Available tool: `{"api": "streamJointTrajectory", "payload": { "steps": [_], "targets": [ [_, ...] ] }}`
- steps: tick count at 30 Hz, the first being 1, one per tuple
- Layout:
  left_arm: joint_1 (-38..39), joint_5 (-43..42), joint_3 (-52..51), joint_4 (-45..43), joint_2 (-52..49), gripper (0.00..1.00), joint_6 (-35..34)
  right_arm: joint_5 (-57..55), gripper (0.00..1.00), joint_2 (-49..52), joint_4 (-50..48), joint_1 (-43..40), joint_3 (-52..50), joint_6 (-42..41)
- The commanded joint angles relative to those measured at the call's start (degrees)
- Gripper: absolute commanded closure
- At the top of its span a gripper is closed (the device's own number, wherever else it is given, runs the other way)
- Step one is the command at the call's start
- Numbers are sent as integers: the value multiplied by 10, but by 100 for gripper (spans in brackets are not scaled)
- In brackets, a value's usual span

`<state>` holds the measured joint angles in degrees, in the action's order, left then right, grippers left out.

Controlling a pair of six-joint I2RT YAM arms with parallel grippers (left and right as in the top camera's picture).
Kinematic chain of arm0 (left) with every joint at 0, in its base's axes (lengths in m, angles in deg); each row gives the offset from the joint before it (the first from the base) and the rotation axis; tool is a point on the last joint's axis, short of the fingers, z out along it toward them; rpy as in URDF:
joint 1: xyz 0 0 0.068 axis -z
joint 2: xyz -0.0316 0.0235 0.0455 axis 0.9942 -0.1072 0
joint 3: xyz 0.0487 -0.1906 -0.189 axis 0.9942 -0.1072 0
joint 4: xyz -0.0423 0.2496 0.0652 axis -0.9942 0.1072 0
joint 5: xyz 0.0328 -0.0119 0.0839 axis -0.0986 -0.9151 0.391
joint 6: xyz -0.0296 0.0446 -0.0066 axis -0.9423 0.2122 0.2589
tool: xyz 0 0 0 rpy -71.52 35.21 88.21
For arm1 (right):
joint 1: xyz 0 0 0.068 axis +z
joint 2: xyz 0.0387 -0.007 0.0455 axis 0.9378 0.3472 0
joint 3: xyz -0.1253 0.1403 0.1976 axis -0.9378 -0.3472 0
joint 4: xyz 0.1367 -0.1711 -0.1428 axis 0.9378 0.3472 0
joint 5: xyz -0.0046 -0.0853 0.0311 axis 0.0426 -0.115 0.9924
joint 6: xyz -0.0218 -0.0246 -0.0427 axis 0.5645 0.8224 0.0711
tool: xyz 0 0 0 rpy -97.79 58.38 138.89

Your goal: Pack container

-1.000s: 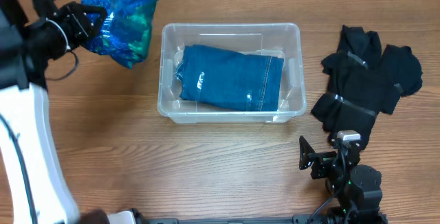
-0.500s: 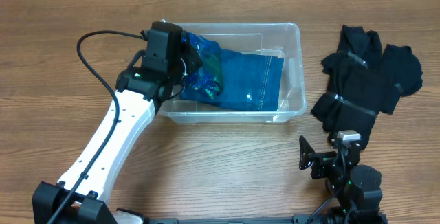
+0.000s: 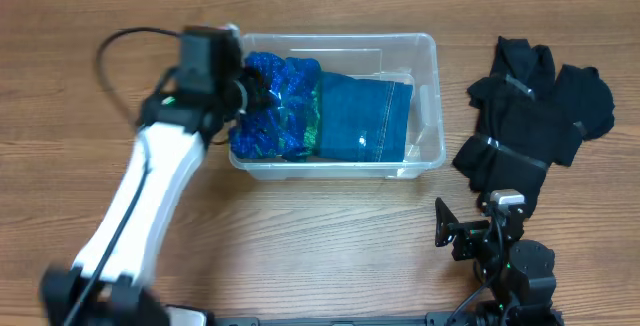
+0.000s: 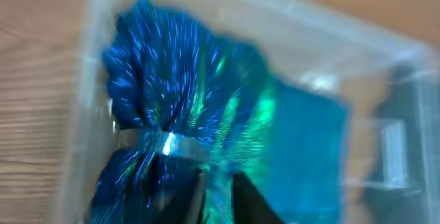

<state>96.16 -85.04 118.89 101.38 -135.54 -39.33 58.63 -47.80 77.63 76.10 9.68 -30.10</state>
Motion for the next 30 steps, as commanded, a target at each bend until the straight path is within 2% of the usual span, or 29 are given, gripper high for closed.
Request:
{"api": "streamJointTrajectory", "payload": {
  "steps": [1,5,7,9,10,11,13,15,16,18,20,22,26,27,29,30],
  "targets": [
    [31,74,3,17,-105,86,21,-1,0,-4,1,-2,-9,-2],
    [40,50,3,20,-206,82,9,-1,0,-4,1,-2,-9,-2],
    [36,3,24,30,-192,81,8,-1,0,-4,1,-2,-9,-2],
    [31,-12,80,70,-162,75,8,-1,0,-4,1,-2,-9,-2],
    [30,-10,125,103,-138,68,10,-1,0,-4,1,-2,-9,-2],
    [28,0,188,139,-98,50,35,-1,0,-4,1,-2,-9,-2],
    [25,51,253,189,-57,26,64,0,0,-4,0,-2,-9,-2],
    [7,112,298,241,-10,5,91,37,0,-4,-8,-2,-8,-3],
    [-7,127,306,261,15,0,101,74,0,-4,-37,-2,-8,-18],
    [-43,156,306,301,58,0,103,182,0,-4,-109,-2,-7,-65],
    [-71,199,306,360,82,0,103,184,0,1,-119,-2,28,-85],
    [-76,208,306,396,81,0,103,150,0,39,-81,-2,94,-95],
    [-76,207,306,425,71,0,103,57,0,257,76,-2,315,-90],
    [-75,204,306,421,70,0,103,71,0,353,105,-2,403,-90],
    [-75,204,306,421,70,0,103,101,0,475,130,-3,501,-89],
    [-75,204,306,422,70,0,103,101,0,504,138,-10,524,-91]
  ]
}}
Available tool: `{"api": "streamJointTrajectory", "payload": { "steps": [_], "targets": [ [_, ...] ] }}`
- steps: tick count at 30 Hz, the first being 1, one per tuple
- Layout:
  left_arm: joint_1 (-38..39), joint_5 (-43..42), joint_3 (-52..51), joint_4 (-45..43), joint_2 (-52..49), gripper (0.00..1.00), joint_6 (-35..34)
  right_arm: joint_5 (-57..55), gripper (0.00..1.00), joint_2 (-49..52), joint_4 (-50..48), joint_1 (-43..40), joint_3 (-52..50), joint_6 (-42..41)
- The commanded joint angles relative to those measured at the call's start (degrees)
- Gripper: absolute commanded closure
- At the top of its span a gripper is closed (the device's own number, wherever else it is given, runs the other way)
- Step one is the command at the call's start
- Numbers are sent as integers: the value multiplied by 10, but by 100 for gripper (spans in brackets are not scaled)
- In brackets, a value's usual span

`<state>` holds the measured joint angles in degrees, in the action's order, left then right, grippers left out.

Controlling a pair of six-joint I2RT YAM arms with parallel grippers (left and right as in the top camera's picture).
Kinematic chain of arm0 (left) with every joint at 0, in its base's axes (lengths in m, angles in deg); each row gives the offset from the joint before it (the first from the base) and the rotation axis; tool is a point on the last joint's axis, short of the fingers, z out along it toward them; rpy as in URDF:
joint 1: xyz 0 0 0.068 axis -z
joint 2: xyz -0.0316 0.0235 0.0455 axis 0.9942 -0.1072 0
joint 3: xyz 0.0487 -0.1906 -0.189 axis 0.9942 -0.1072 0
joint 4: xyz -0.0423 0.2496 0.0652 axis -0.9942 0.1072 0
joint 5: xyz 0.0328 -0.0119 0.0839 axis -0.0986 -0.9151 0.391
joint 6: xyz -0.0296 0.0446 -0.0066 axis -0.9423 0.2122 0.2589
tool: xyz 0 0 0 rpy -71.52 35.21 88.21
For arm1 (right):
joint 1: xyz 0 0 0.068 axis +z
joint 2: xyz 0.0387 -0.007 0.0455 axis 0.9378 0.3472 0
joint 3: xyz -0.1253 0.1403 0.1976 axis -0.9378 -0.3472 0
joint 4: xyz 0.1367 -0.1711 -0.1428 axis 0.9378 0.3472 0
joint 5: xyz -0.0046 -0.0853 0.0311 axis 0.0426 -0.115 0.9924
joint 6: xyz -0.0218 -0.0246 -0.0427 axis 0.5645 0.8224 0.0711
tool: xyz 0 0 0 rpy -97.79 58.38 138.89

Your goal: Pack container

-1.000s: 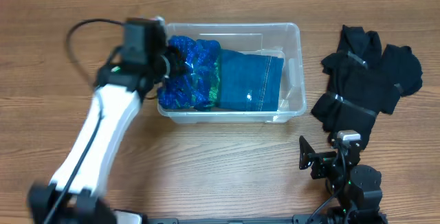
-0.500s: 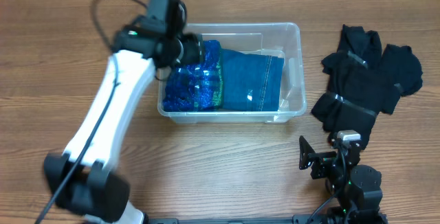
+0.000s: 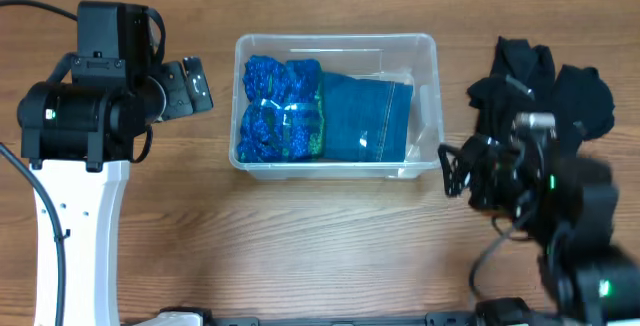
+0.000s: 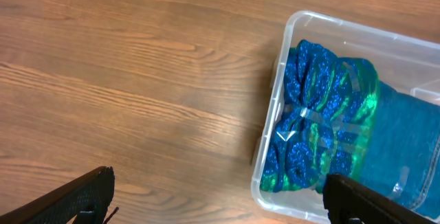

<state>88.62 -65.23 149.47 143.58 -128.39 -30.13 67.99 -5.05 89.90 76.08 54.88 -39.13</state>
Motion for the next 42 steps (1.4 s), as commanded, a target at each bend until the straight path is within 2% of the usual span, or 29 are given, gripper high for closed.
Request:
{"api": "streamJointTrajectory", "payload": {
  "steps": [1,3,8,10,12,16,17,18,20,21,24,27,30,32,34,37,39,42],
  "targets": [
    [1,6,0,0,-2,0,11,8,0,110,26,-29,96,-6],
    [1,6,0,0,-2,0,11,8,0,167,46,-103,122,-16],
    [1,6,0,0,-2,0,11,8,0,351,99,-392,120,-13],
    [1,6,0,0,-2,0,11,8,0,425,91,-439,120,5],
    [1,6,0,0,-2,0,11,17,0,502,90,-449,120,41],
    [1,6,0,0,-2,0,11,75,0,606,67,-428,107,96],
    [1,6,0,-1,-2,0,11,77,4,616,46,-421,93,95],
    [1,6,0,0,-2,0,11,77,12,617,26,-415,78,95],
    [1,6,0,0,-2,0,11,79,51,617,8,-405,63,94],
    [1,6,0,0,-2,0,11,110,62,613,14,-402,70,95],
    [1,6,0,0,-2,0,11,185,78,551,61,-396,107,94],
    [1,6,0,0,-2,0,11,222,94,407,127,-336,167,94],
    [1,6,0,0,-2,0,11,235,96,304,108,-233,210,88],
    [1,6,0,0,-2,0,11,255,96,264,38,-145,212,63],
    [1,6,0,-1,-2,0,11,252,96,266,-42,-50,211,28],
    [1,6,0,0,-2,0,11,217,96,347,-145,70,211,-26],
    [1,6,0,0,-2,0,11,188,96,431,-171,102,211,-71],
    [1,6,0,0,-2,0,11,184,95,545,-158,111,211,-93]
  ]
}}
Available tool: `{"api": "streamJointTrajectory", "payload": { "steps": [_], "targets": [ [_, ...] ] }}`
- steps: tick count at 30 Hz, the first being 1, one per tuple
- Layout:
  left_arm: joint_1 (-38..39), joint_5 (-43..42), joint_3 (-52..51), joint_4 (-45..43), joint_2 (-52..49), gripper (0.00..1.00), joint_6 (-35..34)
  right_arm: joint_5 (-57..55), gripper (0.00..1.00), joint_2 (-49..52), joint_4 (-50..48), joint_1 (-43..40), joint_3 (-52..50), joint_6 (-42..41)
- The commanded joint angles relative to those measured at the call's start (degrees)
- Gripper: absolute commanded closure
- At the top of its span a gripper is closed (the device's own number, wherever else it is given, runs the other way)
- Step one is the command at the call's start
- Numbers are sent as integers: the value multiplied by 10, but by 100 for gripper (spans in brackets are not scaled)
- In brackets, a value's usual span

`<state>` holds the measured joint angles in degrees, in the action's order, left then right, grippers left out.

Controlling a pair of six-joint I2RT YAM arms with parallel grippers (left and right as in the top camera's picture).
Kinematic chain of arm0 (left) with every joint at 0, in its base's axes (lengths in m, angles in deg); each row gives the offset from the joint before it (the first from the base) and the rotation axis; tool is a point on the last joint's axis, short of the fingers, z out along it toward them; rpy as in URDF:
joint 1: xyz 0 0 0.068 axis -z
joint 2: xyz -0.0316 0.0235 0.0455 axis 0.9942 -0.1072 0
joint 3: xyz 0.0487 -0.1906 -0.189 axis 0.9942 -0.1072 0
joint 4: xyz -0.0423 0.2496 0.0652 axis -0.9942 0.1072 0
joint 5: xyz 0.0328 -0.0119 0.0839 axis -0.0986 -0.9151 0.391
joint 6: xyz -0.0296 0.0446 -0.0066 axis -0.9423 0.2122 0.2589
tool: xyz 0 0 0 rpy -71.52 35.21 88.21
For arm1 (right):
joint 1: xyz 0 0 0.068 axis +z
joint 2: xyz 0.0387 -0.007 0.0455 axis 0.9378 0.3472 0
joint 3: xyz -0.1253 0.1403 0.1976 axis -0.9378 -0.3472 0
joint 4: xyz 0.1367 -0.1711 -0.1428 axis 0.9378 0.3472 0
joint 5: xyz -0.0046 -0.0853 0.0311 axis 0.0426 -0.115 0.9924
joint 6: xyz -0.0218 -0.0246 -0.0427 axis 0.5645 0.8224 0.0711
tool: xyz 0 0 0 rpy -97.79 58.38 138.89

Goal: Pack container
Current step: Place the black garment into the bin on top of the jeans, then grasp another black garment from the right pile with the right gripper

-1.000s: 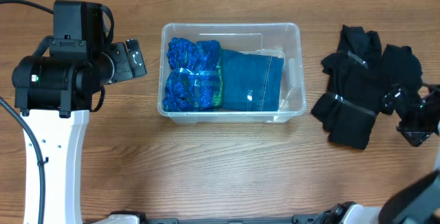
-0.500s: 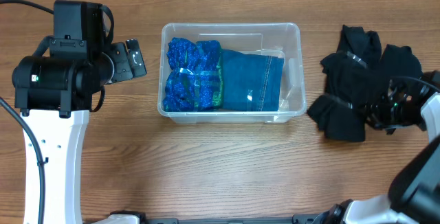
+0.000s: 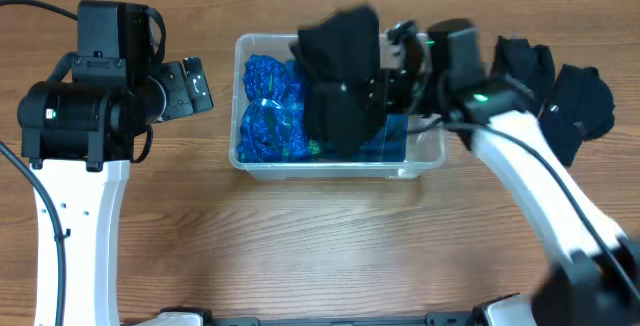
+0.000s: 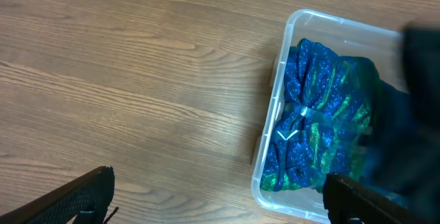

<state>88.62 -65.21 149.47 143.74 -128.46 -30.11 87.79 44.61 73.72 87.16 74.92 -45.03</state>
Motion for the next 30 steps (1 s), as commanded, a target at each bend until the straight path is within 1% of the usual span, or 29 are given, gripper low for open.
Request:
{"api": "streamJointTrajectory", "payload": {
  "steps": [1,2,3,4,5,7,9,10,11,12,14,15,16,17,19,21,23,27,30],
  "targets": [
    [1,6,0,-2,-1,0,11,-46,89,78,34,0,10,-48],
    [1,6,0,-2,-1,0,11,-109,80,89,69,-2,10,-51],
    [1,6,0,-2,-1,0,11,-147,76,80,90,-6,11,-43],
    [1,6,0,-2,-1,0,10,-145,62,61,96,-8,11,-19],
    [1,6,0,-2,-1,0,11,-145,46,36,104,-8,12,2],
    [1,6,0,-2,-1,0,10,-149,34,-28,129,-9,23,36],
    [1,6,0,-2,-1,0,11,-192,20,-106,158,-30,44,36],
    [1,6,0,-2,-1,0,11,-216,14,-145,162,-56,45,36],
    [1,6,0,-2,-1,0,11,-230,12,-174,170,-97,45,36],
    [1,6,0,-2,-1,0,10,-233,8,-191,191,-167,45,36],
    [1,6,0,-2,-1,0,11,-233,3,-183,216,-269,40,36],
    [1,6,0,-2,-1,0,10,-228,2,-161,218,-340,32,36],
    [1,6,0,-2,-1,0,11,-205,2,-121,210,-404,24,36],
    [1,6,0,-2,-1,0,11,-177,3,-83,200,-435,22,36],
    [1,6,0,-2,-1,0,10,-149,7,-2,165,-457,22,36],
    [1,6,0,-2,-1,0,11,-141,7,89,113,-454,22,33],
    [1,6,0,-2,-1,0,11,-119,7,144,64,-449,22,34],
    [1,6,0,-2,-1,0,11,-104,7,209,-9,-440,22,31],
    [1,6,0,-2,-1,0,10,-107,9,241,-37,-438,22,31]
  ]
}}
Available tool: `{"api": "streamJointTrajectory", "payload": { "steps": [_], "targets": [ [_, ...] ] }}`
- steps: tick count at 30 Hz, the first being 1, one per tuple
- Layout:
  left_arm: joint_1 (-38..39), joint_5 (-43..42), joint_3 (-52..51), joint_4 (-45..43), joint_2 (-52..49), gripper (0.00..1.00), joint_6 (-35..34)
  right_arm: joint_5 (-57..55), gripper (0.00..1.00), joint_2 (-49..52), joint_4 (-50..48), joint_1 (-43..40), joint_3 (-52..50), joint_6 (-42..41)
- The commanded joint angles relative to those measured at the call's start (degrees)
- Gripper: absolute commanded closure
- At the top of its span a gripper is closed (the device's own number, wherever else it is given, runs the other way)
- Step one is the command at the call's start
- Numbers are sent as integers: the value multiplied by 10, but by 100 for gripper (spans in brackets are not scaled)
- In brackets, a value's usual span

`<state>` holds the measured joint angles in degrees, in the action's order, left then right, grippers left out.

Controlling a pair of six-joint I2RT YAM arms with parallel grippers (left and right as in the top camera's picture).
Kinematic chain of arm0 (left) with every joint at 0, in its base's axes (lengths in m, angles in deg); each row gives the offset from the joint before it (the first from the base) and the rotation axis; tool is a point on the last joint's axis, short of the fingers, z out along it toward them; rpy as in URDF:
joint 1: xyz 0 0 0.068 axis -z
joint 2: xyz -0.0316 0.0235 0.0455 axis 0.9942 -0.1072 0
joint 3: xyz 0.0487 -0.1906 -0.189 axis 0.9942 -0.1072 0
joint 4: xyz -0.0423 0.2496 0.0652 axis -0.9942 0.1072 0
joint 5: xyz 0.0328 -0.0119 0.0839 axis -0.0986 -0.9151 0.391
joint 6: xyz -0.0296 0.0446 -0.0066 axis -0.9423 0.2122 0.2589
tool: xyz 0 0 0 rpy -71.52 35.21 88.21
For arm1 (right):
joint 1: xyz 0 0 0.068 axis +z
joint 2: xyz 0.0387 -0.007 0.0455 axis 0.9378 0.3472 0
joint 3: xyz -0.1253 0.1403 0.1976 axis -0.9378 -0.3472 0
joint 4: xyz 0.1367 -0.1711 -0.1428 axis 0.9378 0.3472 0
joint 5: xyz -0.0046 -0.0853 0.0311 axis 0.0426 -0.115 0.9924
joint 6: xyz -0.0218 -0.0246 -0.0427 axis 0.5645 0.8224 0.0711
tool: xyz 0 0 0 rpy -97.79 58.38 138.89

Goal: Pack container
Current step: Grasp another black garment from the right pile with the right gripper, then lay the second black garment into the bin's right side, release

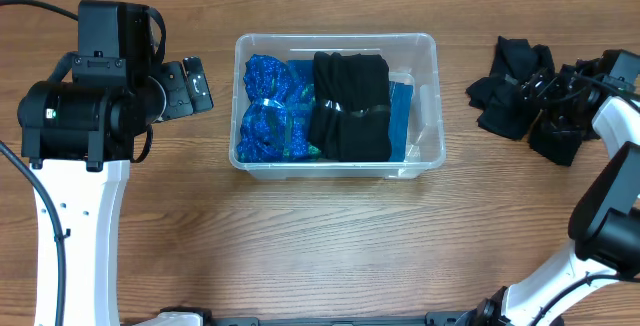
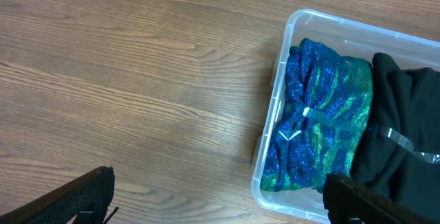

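Note:
A clear plastic container (image 1: pixel 428 96) stands mid-table. Inside it a sparkly blue-green bundle (image 1: pixel 270 106) fills the left end, and a black taped bundle (image 1: pixel 350 106) lies beside it on top of folded denim (image 1: pixel 400 106). The left wrist view shows the same blue-green bundle (image 2: pixel 316 128) and black bundle (image 2: pixel 405 135) in the container (image 2: pixel 275 135). My left gripper (image 1: pixel 185 86) hangs open to the left of the container, jaws wide (image 2: pixel 220 207), nothing between them. My right gripper (image 1: pixel 545 91) is at the pile of black clothes (image 1: pixel 510 101) on the right; dark cloth hides its jaws.
Bare wooden tabletop (image 1: pixel 320 246) runs along the front and left of the container. The right arm curves up from the table's lower right corner to the black pile. The left arm's white link stands at the far left.
The black bundle, which hung from my right gripper over the container, now lies inside it. My right gripper is now at the black pile on the right. The left arm has not moved.
First my left gripper was at the blue-green bundle in the container, with the right arm low at the front right. Then the left gripper was open left of the container and the right arm was near the black pile. Then the right gripper held a black bundle over the container, where it now lies.

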<state>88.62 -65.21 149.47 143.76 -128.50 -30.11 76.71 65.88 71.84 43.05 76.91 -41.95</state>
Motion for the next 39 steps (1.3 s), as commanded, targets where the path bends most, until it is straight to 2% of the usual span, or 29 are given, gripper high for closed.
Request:
{"api": "streamJointTrajectory", "payload": {
  "steps": [1,3,5,7,8,10,14,16,18,21,22,24,26,29,30,31,35,39],
  "targets": [
    [1,6,0,-2,-1,0,11,-2,11,43,-27,4,2,-3],
    [1,6,0,-2,-1,0,11,-2,13,61,-45,5,2,-15],
    [1,6,0,-2,-1,0,11,-1,35,64,-68,8,2,-15],
    [1,6,0,-2,-1,0,11,1,67,64,-69,13,2,-20],
    [1,6,0,-2,-1,0,10,2,80,63,-63,14,2,-29],
    [1,6,0,-2,-1,0,11,40,96,54,-31,14,11,-42],
    [1,6,0,-2,-1,0,11,158,96,-50,49,29,24,-39],
    [1,6,0,-2,-1,0,11,200,96,-164,103,71,24,-10],
    [1,6,0,-2,-1,0,11,202,96,-261,127,131,24,13],
    [1,6,0,-2,-1,0,10,200,96,-354,97,251,24,42],
    [1,6,0,-2,-1,0,11,199,96,-361,74,308,24,42],
    [1,6,0,-2,-1,0,11,165,96,-350,74,355,24,42],
    [1,6,0,-2,-1,0,11,43,96,-303,113,399,15,44],
    [1,6,0,-2,-1,0,10,-115,95,-205,130,397,7,64],
    [1,6,0,-2,-1,0,11,-140,62,-181,125,390,7,64],
    [1,6,0,-2,-1,0,11,-148,43,-168,122,384,8,79],
    [1,6,0,-2,-1,0,10,-148,41,-211,191,381,72,73],
    [1,6,0,-2,-1,0,11,-175,50,-263,239,379,115,71]
  ]
}}
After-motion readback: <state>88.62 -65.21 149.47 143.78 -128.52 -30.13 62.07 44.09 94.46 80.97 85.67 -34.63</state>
